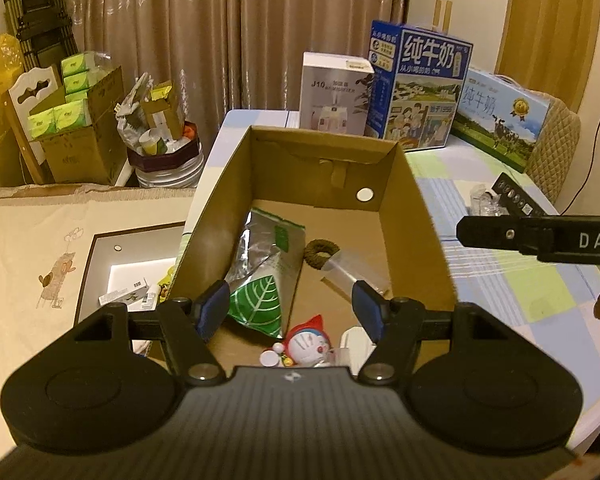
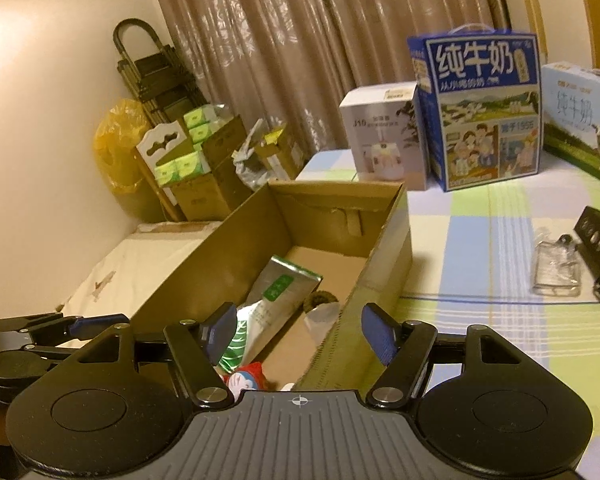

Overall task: Organize objects
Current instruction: 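Open the left tool to drop the swab bag while the right tool drops the cup into the box, then move both open tools back to the items on the table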

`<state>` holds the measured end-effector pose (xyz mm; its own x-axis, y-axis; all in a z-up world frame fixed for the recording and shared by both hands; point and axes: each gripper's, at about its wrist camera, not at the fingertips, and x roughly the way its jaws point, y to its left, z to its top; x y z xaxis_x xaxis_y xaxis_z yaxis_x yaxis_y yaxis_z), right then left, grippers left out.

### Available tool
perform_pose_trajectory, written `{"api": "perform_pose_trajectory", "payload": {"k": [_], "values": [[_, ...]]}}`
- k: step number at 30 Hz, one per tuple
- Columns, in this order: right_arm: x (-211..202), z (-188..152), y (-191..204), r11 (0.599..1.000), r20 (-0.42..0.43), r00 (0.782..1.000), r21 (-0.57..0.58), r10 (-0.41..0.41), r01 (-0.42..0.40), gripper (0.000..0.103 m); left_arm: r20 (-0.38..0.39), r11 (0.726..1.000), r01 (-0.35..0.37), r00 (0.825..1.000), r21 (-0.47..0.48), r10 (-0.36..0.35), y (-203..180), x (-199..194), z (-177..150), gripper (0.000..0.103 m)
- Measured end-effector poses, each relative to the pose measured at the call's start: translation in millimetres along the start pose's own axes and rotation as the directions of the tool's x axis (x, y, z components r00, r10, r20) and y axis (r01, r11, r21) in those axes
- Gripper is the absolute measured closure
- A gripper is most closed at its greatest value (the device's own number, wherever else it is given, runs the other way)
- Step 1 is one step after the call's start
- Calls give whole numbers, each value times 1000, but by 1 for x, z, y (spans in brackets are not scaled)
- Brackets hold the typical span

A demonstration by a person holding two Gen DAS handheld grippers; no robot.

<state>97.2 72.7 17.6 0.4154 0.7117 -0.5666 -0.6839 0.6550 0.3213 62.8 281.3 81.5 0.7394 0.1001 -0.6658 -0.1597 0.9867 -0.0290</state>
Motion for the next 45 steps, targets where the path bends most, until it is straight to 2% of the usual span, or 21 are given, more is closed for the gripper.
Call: {"api": "perform_pose_trajectory", "payload": {"k": [10,22,24,33,45], "values": [[-49,4,-9,1000,51,998,-8,-21,22,37,29,1000,6,1000,2,-7,-29,-22,6,31],[-104,7,-48,995,113,989,11,-96,96,36,69,999,45,997,25,-46,-75,-37,17,13],[-112,7,-57,994,120,987,17,-111,110,36,77,998,45,996,31,-47,-84,-38,19,8],[-148,1,-111,980,150,969,68,-196,188,36,86,993,96,991,65,-101,-135,-31,29,2],[-189,-15,-199,937,154,932,179,-329,301,36,54,981,150,986,126,-158,-205,4,37,1]]}}
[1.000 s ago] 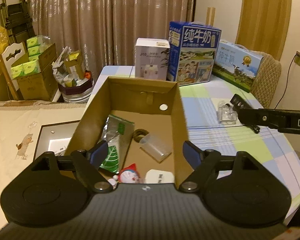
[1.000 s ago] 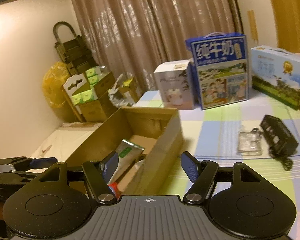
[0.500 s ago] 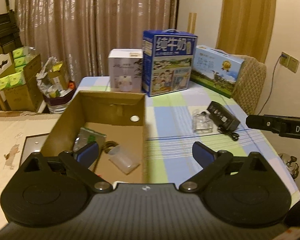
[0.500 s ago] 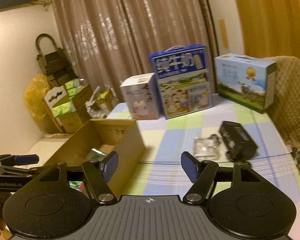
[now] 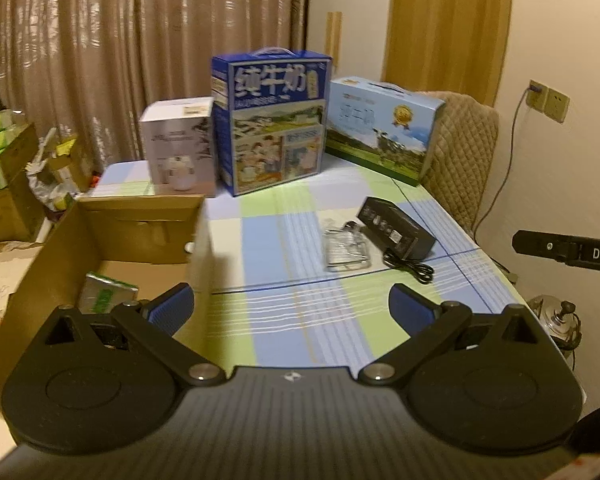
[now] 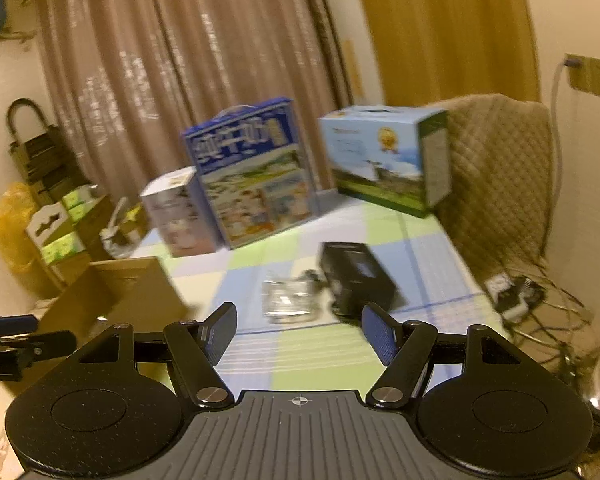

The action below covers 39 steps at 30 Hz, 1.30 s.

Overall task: Organize objects
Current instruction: 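Move both open tools back to the items on the table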

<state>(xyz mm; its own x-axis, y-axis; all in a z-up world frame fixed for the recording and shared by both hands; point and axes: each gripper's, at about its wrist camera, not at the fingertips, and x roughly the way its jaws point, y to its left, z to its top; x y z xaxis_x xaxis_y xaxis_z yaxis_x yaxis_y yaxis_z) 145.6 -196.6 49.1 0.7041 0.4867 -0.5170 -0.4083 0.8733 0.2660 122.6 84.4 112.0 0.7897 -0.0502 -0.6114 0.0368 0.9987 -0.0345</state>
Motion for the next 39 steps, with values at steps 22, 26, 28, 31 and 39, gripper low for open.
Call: {"api": "perform_pose_trajectory", "payload": {"k": [22,26,28,31,39], "values": [[94,-19,-79,998,-92,994,10,-60,61,36,-102,1000,21,995,15,-19,-42,140,-4,1],[115,-24,-85,999,-124,991,-9,-47,46,36,-114,999,33,993,9,-31,-42,165,-6,1],[126,-24,-86,999,-133,990,-31,-41,37,36,-120,999,35,992,5,-35,-42,175,-7,1],[144,-24,-86,997,-143,989,-75,-23,13,36,-123,999,41,992,9,-40,-43,189,-6,1],[192,-29,-87,984,-191,982,-175,-2,-32,36,-128,998,59,990,6,-58,-39,225,0,1]]}}
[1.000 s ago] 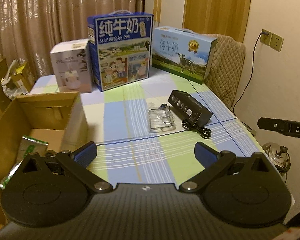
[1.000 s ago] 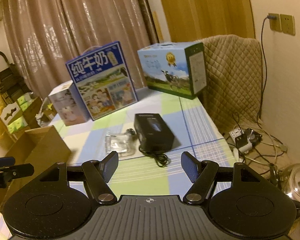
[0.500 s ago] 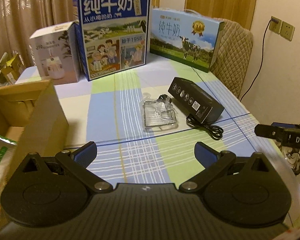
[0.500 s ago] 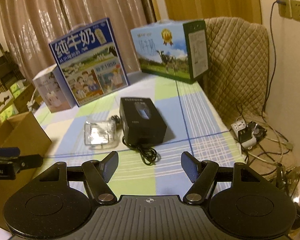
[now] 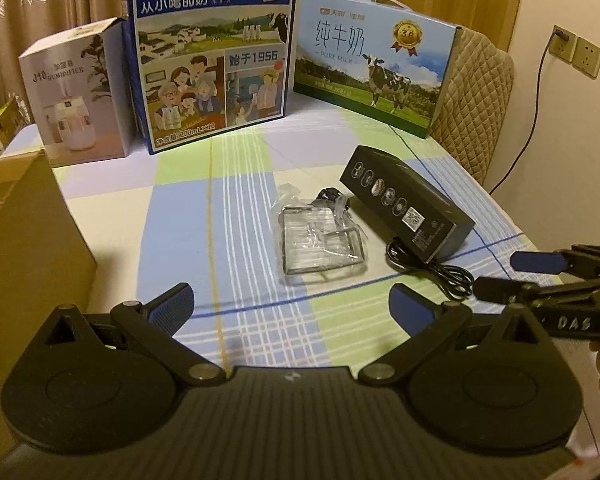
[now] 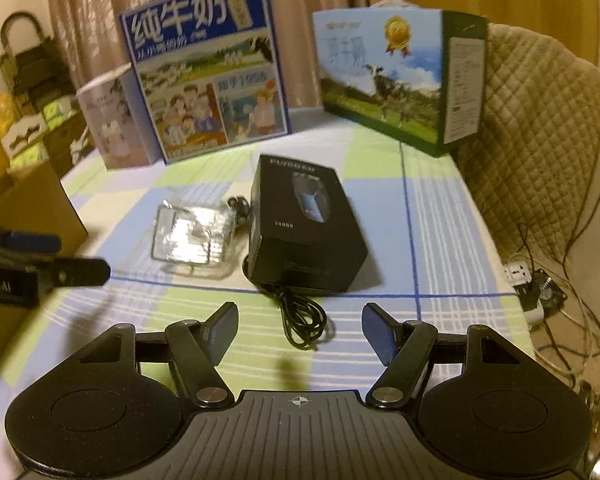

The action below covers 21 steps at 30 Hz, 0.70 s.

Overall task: Organize objects
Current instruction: 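Move both open tools back to the items on the table, then grasp the plastic-wrapped wire rack with the left tool while the right tool grasps the black cable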

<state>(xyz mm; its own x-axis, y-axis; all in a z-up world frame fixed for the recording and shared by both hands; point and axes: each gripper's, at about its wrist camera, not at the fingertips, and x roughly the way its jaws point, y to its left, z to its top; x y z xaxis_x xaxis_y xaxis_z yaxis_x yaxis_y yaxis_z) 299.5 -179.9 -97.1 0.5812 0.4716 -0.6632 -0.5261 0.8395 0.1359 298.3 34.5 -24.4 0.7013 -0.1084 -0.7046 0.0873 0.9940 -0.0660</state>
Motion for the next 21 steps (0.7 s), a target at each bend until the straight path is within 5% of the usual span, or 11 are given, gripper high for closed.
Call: {"api": "perform_pose_trajectory", "payload": {"k": [7,16,18,21], "values": [[35,2,-1,997,-31,999,-80,16,-18,38,-7,1000,5,1000,8,-4,5,24,6,1],[62,4,9,984,-80,997,-174,13,-27,66,-25,1000,7,1000,17,-6,10,39,3,1],[64,6,10,982,-85,996,-187,10,-25,80,-27,1000,8,1000,17,-8,10,41,3,1],[63,8,9,988,-96,995,-149,26,-40,84,-27,1000,13,1000,16,-13,10,44,4,1]]}}
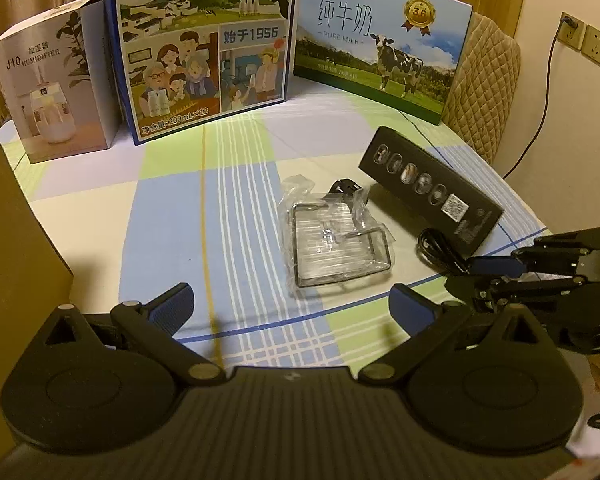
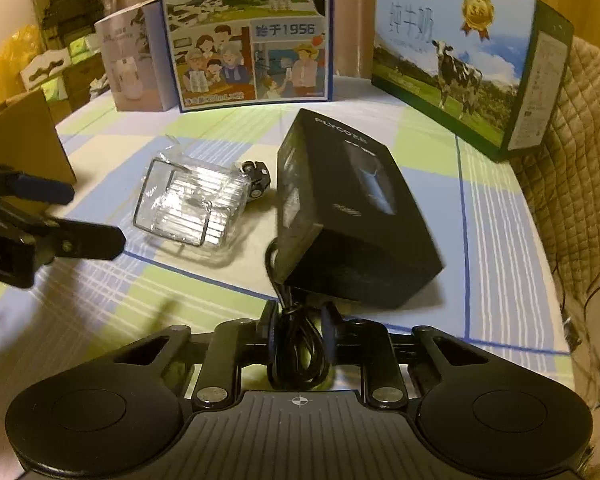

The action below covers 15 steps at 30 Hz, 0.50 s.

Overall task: Organize objects
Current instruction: 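Grasp the plastic-wrapped wire rack with the left tool while the right tool grasps the black cable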

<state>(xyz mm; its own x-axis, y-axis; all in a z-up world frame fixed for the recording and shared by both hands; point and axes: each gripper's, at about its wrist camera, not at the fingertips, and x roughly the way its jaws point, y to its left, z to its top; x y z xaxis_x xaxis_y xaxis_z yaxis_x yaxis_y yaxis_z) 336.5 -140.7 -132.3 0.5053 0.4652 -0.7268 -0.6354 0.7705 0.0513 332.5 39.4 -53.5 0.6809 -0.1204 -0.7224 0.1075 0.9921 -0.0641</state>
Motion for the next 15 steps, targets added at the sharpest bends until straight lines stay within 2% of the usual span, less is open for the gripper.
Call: {"api": "perform_pose_trajectory", "payload": {"k": [6,10,15], "values": [[-10,2,-7,995,3,999,92,38,-38,87,20,1000,14,1000,9,-14,-8,7,4,1],[-12,4,-8,994,-6,999,108,31,-30,89,48,999,32,998,18,-32,-17,16,8,1],[-12,1,-8,993,-21,999,110,34,-31,90,48,999,24,999,32,-25,-29,34,11,1]]}}
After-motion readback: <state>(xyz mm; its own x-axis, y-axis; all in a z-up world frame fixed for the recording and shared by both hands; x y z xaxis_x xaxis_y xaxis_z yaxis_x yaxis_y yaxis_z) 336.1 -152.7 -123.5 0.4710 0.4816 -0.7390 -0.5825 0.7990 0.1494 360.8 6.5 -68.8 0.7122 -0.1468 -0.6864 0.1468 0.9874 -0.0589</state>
